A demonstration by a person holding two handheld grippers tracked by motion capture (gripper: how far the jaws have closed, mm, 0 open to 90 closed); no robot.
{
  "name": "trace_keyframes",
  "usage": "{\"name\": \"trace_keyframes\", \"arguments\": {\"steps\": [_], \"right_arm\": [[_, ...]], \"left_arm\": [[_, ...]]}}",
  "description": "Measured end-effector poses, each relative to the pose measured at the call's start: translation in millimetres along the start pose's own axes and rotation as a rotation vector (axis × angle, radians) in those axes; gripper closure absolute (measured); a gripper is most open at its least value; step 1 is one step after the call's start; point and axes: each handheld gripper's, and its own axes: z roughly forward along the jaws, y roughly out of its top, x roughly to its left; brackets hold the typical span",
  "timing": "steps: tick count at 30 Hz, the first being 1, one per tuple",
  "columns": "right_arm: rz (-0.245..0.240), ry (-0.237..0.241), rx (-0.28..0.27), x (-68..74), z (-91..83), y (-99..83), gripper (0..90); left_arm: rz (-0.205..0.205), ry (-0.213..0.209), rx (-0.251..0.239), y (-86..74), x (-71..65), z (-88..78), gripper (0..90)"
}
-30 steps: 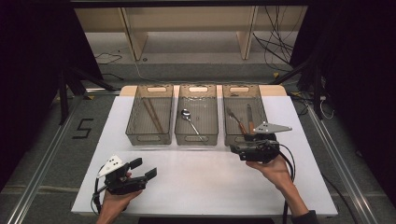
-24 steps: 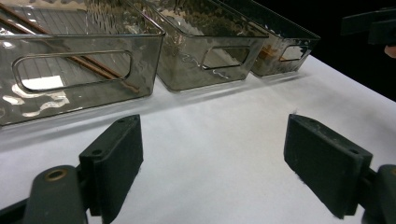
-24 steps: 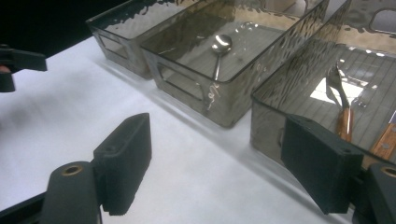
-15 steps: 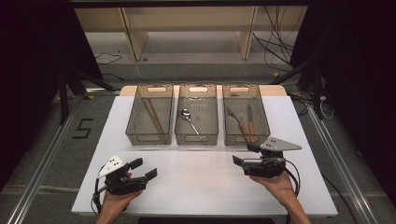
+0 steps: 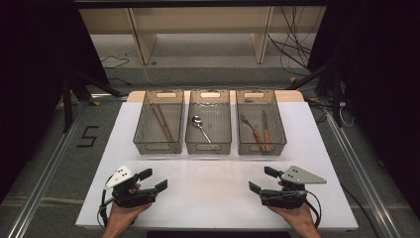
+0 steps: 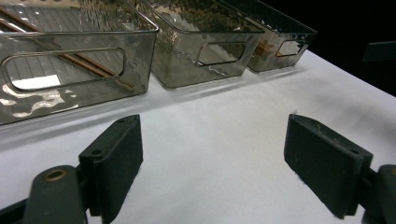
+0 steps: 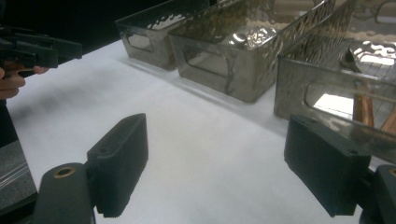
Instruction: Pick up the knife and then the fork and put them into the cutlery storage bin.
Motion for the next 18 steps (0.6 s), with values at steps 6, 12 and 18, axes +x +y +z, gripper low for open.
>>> {"name": "trace_keyframes", "arguments": {"steps": [6, 12, 18], "right_arm": [[0.014, -0.012, -0.001, -1.5, -2.3, -6.6, 21.5], [0.022, -0.019, -0.022, -4.4, -4.8, -6.2, 21.3], [0.016, -0.017, -0.025, -3.1, -4.6, -5.7, 21.3]], "left_arm": [[0.005, -0.001, 0.004, -0.2, -0.4, 0.4, 19.2], [0.005, -0.001, 0.005, -0.3, -0.3, 0.6, 19.1], [0.007, 0.000, 0.005, -0.4, -0.6, 0.8, 19.1]]}}
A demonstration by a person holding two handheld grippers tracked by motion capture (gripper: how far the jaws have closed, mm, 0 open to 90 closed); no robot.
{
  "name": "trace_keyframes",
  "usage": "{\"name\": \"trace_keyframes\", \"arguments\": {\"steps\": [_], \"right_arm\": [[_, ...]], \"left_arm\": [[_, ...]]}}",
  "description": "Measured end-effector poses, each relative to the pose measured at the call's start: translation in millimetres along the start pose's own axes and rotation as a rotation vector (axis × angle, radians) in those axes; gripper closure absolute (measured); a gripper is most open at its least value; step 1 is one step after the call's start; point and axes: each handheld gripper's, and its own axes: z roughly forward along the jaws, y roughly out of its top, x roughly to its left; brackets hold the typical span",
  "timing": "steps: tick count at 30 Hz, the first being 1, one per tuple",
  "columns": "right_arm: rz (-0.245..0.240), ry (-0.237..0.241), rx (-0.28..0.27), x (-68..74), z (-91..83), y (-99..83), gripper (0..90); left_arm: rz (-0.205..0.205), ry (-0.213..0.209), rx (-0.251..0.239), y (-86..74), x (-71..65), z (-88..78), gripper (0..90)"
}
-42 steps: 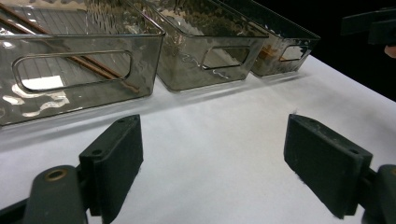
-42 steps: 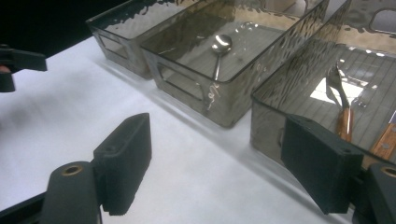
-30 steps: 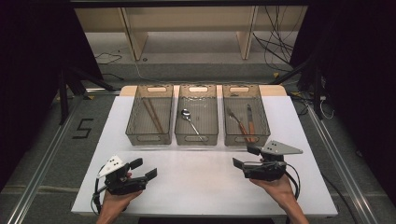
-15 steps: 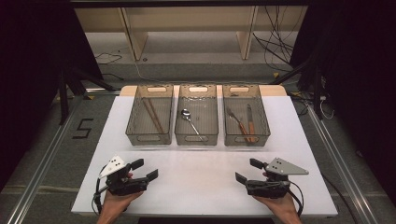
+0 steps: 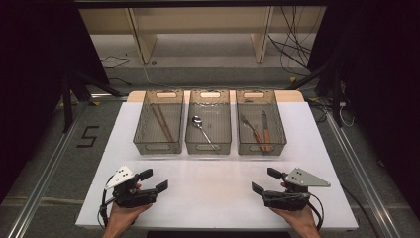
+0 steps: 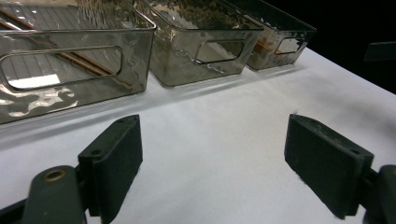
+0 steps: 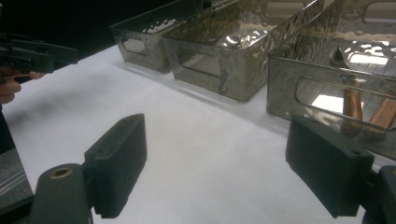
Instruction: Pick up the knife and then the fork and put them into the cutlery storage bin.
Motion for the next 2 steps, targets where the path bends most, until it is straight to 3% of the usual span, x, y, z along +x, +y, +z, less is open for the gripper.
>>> {"name": "trace_keyframes", "arguments": {"steps": [2], "right_arm": [[0.001, 0.000, 0.001, 0.1, 0.3, -0.1, 21.3]], "left_arm": [[0.000, 0.000, 0.000, 0.0, 0.1, 0.0, 19.1]]}}
